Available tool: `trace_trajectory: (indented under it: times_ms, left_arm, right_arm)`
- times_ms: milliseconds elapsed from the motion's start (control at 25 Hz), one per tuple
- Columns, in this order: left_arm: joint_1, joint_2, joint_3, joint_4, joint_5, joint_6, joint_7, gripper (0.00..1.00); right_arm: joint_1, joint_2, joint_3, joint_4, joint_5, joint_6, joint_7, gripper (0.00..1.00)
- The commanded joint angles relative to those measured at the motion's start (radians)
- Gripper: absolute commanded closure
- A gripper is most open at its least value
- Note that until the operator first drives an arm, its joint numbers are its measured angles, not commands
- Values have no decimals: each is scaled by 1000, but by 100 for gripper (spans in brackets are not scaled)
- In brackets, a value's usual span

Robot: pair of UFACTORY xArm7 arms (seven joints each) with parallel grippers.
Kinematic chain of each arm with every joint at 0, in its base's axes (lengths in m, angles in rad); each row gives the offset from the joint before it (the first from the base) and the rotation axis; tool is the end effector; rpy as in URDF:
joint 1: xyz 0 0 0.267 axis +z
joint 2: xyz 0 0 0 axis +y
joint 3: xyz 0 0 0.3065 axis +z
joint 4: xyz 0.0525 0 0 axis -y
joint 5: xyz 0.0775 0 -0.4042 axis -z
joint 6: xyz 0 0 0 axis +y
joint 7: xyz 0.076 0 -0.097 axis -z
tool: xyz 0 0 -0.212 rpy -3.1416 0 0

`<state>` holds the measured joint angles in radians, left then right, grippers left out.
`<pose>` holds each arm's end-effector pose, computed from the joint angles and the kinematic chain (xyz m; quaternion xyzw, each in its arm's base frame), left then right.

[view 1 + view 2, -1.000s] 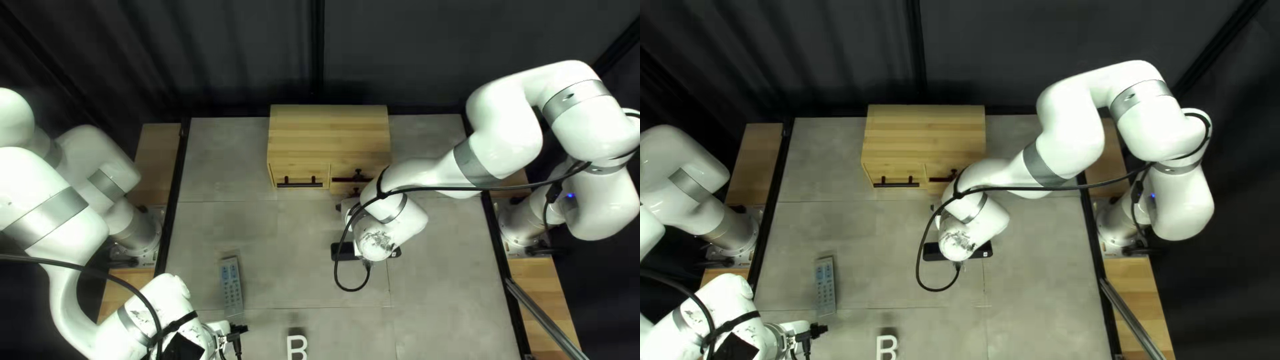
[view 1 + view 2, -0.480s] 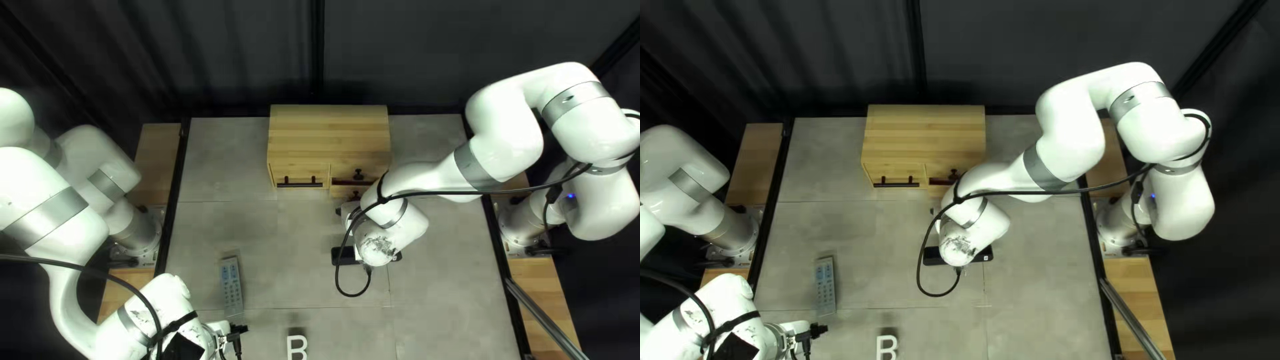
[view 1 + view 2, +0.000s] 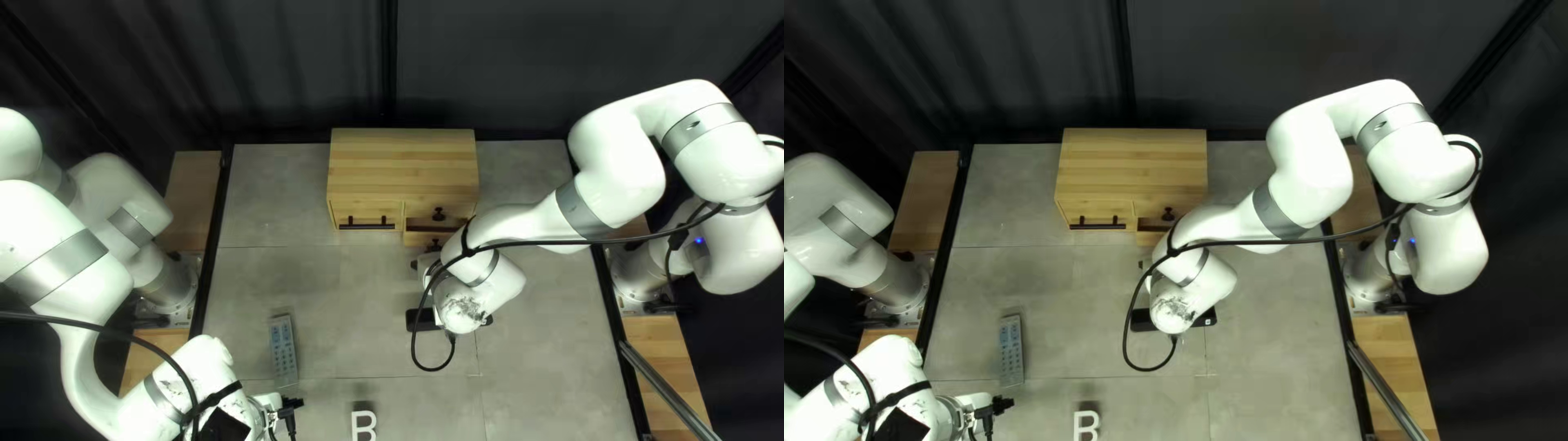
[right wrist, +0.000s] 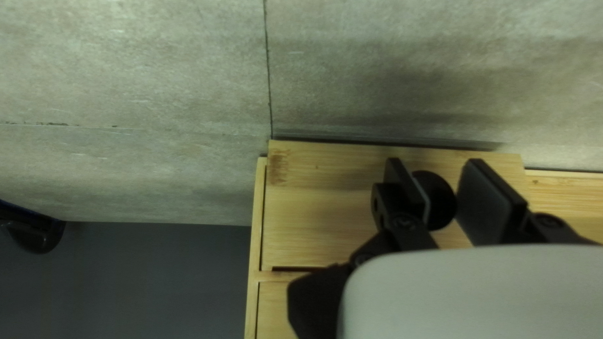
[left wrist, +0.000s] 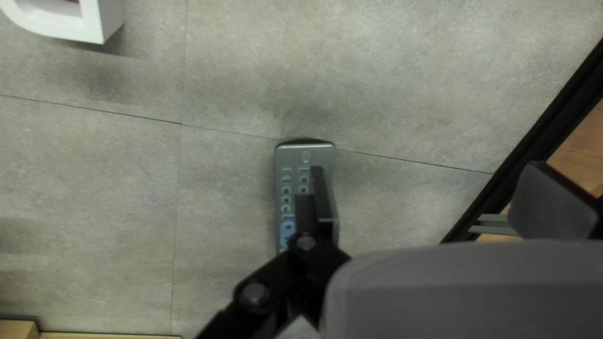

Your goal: Open drawers and place objects into drawer and close

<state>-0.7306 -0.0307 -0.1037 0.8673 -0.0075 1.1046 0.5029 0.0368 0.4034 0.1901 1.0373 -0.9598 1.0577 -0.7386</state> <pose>0.2802 -0.3108 0.0656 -0.7819 0.6148 0.1020 0.0155 0.5187 -0.0617 -0.0160 0.6399 0.6798 -0.2481 0.2585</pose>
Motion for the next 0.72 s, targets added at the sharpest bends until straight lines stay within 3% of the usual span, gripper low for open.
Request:
trace_trajectory:
  times_ms: [40, 720]
  left_arm:
    - [0, 0, 0, 0, 0, 0, 0, 0]
    - [0, 0, 0, 0, 0, 0, 0, 0]
  right_arm:
    - [5, -1, 5, 1, 6, 6, 0, 58]
    - [28, 17, 22, 29, 24, 33, -4, 56]
